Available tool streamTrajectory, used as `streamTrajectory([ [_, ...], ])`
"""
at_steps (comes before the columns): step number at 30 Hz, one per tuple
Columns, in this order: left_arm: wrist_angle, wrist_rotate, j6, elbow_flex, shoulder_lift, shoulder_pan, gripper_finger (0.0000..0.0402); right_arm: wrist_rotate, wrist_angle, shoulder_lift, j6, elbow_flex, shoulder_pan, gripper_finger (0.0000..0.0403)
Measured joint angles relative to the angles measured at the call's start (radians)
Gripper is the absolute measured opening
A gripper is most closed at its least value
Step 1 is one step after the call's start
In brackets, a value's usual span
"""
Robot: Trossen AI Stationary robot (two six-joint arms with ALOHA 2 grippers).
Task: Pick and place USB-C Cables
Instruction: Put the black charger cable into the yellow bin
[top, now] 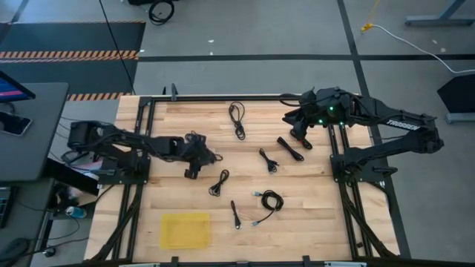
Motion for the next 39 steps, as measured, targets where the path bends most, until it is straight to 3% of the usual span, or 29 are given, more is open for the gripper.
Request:
streamTrajectory([
  [7, 0.136, -0.107, 0.085, 0.0, 0.021, -0.006, 0.0229, -0.046, 0.048, 0.0, 0.0, 0.0, 0.0, 0.0105],
  [16, 0.043, -0.042, 0.101, 0.0, 0.023, -0.004, 0.0229, -0.056, 0.071, 0.0, 0.0, 0.0, 0.0, 0.0105],
  [32, 0.14, -0.042, 0.064, 0.0, 0.119, 0.06, 0.0226, -0.074, 0.102, 0.0, -0.003, 0.0, 0.0, 0.0105],
  [35, 0.182, -0.041, 0.007, 0.001, 0.139, 0.057, 0.0202, -0.074, 0.103, 0.0, -0.003, 0.0, 0.0, 0.0105],
  [39, 0.195, -0.049, -0.113, 0.005, 0.133, 0.057, 0.0128, -0.074, 0.103, 0.0, -0.001, 0.0, 0.0, 0.0105],
])
